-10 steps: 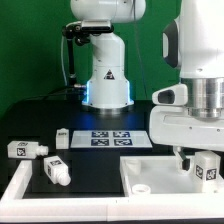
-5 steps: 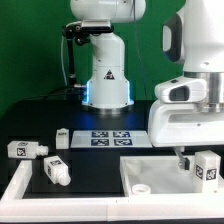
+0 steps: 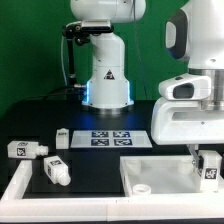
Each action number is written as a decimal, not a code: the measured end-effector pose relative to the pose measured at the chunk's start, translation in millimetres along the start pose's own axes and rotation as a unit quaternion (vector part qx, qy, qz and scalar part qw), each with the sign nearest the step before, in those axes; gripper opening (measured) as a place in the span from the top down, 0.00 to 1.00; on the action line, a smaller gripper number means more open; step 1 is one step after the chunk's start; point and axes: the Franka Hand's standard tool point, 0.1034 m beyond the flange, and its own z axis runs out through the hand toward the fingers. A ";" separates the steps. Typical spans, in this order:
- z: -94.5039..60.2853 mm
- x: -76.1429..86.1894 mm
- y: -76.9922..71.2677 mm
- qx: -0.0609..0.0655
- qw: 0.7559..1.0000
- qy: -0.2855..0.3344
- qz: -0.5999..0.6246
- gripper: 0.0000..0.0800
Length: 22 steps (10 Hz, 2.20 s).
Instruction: Assemble one leg
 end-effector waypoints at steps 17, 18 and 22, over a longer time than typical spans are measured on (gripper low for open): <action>0.7 -7.7 12.8 0.027 0.628 -0.044 0.776 0.64; 0.6 -8.4 14.3 0.032 0.610 -0.040 0.791 0.64; 1.7 -9.4 16.0 0.031 0.609 -0.037 0.792 0.44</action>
Offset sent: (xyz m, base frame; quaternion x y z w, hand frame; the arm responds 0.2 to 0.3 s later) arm 0.0001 -0.0130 -0.0014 -0.0308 -0.0054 0.2270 0.9734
